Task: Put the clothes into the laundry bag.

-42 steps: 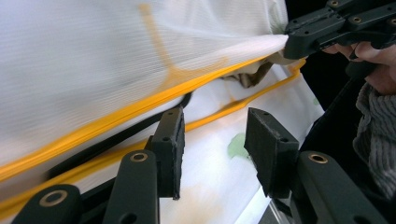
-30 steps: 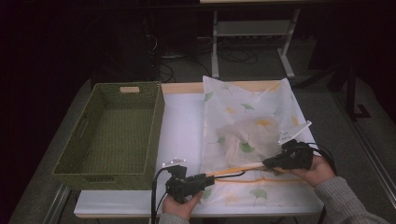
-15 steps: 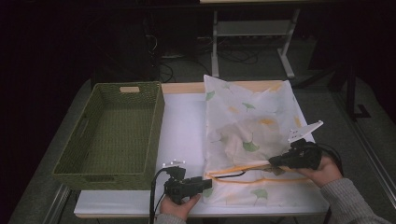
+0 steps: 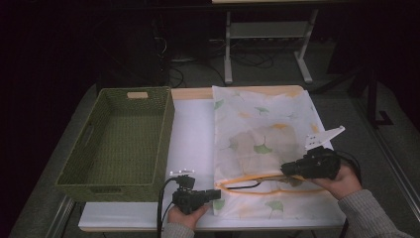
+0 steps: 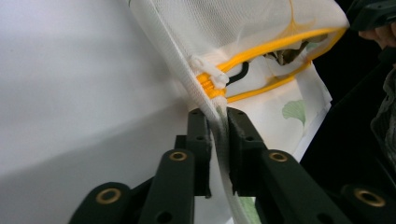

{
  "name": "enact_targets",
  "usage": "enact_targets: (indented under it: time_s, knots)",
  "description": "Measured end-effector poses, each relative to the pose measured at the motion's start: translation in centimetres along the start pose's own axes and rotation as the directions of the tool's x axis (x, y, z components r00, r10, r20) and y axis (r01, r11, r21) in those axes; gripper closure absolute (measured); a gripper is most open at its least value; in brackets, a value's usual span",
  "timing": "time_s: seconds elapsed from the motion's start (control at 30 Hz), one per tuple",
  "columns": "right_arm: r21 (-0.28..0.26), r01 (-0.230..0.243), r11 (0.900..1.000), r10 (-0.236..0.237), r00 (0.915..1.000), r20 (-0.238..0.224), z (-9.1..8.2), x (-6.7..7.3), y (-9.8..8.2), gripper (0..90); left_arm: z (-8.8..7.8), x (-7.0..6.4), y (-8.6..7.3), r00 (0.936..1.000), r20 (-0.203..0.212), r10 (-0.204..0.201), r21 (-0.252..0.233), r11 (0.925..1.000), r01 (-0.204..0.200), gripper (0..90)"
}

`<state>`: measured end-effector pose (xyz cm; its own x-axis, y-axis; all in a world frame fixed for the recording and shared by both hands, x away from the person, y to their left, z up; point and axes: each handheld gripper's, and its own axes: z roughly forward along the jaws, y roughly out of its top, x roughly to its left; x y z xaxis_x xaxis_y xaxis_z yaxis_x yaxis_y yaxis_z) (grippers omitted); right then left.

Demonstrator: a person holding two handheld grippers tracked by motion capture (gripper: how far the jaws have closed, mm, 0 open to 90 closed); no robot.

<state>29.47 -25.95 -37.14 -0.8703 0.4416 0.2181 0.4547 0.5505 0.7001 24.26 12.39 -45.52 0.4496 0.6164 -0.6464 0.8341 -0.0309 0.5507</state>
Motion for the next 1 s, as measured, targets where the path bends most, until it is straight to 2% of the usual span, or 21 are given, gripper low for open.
enact_targets:
  time_s: [0.27, 0.57, 1.0]
  knots:
    - [0.004, 0.059, 0.998, -0.059, 0.9982, -0.014, 1.2, 1.9, 2.8, 75.8, -0.3, -0.3, 0.2, 0.9995, 0.029, 0.015, -0.012, 0.9998, -0.014, 84.5]
    - [0.031, 0.098, 0.995, -0.096, 0.9942, -0.048, 3.6, 3.2, 5.3, 72.1, -0.6, -0.4, 0.1, 0.9994, 0.028, 0.019, -0.021, 0.9996, -0.019, 84.7]
    - [0.050, 0.136, 0.989, -0.131, 0.9875, -0.087, 6.0, 4.4, 7.3, 69.0, -0.8, -0.4, 0.2, 0.9993, 0.029, 0.024, -0.026, 0.9994, -0.023, 84.4]
